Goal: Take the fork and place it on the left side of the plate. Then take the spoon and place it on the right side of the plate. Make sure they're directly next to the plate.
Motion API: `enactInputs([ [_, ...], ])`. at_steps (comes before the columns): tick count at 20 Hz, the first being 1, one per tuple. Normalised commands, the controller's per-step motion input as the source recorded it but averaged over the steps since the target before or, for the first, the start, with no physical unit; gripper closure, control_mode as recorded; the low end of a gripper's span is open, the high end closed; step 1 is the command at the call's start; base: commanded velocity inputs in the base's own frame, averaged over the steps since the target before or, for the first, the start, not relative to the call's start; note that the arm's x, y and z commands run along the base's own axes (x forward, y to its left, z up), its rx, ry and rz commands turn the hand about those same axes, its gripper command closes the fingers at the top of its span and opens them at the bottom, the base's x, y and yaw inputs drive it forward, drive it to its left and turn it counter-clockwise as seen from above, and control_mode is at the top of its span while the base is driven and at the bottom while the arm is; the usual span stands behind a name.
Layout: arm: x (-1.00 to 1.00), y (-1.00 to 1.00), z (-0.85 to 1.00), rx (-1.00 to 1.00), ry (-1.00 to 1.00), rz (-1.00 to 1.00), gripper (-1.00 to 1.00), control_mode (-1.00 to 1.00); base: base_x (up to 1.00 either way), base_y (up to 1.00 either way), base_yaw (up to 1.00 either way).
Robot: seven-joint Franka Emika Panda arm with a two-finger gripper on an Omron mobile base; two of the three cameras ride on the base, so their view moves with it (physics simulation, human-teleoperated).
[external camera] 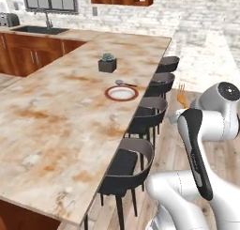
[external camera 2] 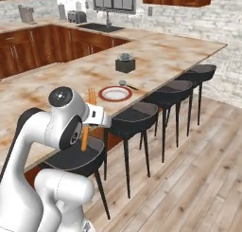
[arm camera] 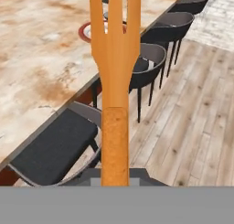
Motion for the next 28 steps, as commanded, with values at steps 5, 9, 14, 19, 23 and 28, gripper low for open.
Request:
enactInputs([
  [5, 0.0, 0.0, 0.0, 0.0, 0.0, 0.0, 1.0, 1.0, 0.62, -0.48, 0.39],
  [9, 0.0, 0.0, 0.0, 0.0, 0.0, 0.0, 1.0, 1.0, 0.61, -0.49, 0.39],
  [14, 0.0, 0.0, 0.0, 0.0, 0.0, 0.0, 1.0, 1.0, 0.61, -0.6, 0.35],
  [19, 0.0, 0.0, 0.0, 0.0, 0.0, 0.0, 1.0, 1.0, 0.36, -0.87, 0.26],
  [23, 0.0, 0.0, 0.0, 0.0, 0.0, 0.0, 1.0, 1.0, 0.25, -0.94, 0.23],
  [28, 0.0, 0.0, 0.0, 0.0, 0.0, 0.0, 1.0, 1.0, 0.17, -0.95, 0.22],
])
